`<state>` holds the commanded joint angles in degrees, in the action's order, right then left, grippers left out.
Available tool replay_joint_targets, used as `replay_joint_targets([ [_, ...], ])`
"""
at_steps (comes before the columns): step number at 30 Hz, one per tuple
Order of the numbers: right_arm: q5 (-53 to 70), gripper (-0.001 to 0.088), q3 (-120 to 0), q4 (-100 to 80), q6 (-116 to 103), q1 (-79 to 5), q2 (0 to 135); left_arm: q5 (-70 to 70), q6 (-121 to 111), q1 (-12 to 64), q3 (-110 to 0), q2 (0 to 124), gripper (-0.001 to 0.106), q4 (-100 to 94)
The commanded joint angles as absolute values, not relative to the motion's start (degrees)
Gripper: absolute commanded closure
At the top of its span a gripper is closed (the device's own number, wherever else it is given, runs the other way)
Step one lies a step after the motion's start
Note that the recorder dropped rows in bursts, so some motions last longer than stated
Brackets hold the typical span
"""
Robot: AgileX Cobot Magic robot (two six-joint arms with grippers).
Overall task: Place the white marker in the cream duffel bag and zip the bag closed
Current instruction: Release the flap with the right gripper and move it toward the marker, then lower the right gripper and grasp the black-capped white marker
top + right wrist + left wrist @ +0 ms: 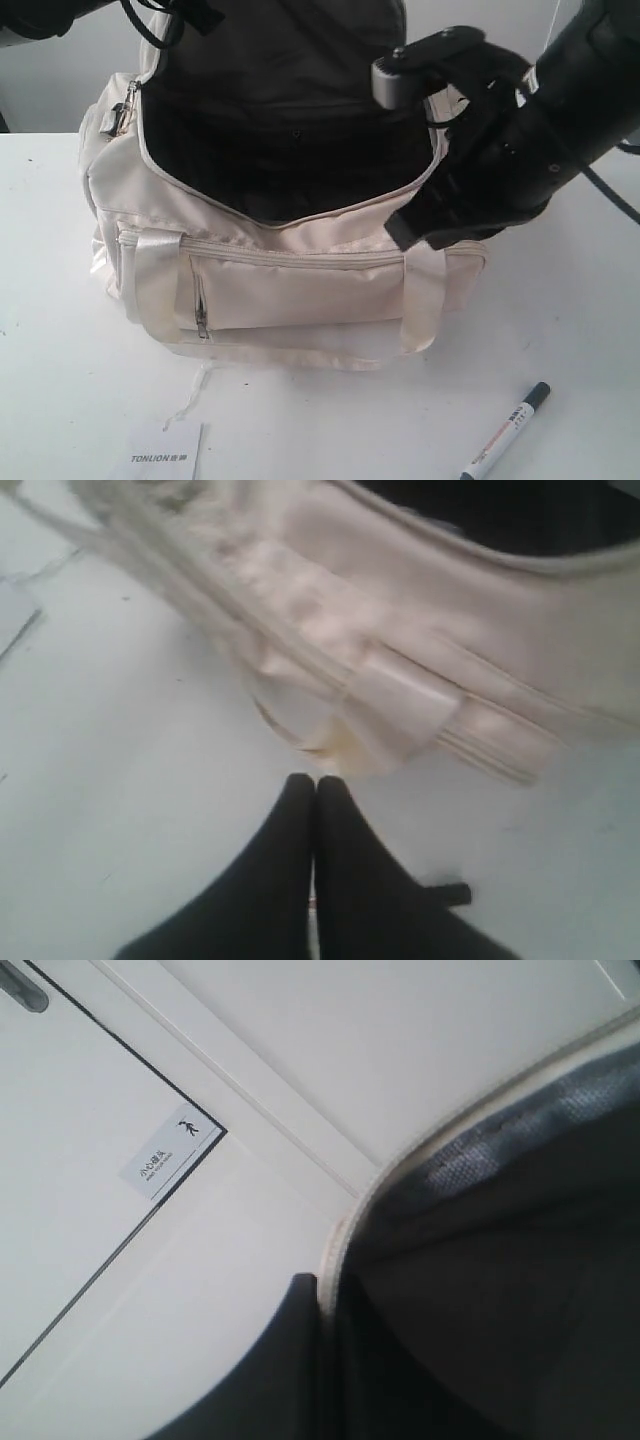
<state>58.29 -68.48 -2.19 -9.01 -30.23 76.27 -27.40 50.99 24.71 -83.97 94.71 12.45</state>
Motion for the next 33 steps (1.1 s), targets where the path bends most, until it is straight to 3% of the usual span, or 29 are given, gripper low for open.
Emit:
replay_joint_targets([
  [10,69.96,0.0856,-68.48,-10.58,-30.33,-29.3,74.96,-27.4,50.99,24.71,-83.97,94.71,0.105,12.45],
  [23,69.96,0.0388,-65.6,-7.47,-49.14,-20.86,71.86,-27.39,50.99,24.71,-83.97,94.71,0.105,12.45],
  [29,69.31,0.0366,-55.97,-1.24,-56.08,-20.51,69.7,-27.39,50.99,24.71,-83.97,94.71,0.105,12.45],
  [33,62.19,0.0366,-48.59,1.85,-59.22,-20.51,68.32,-27.39,50.99,24.71,-83.97,94.71,0.105,12.45],
])
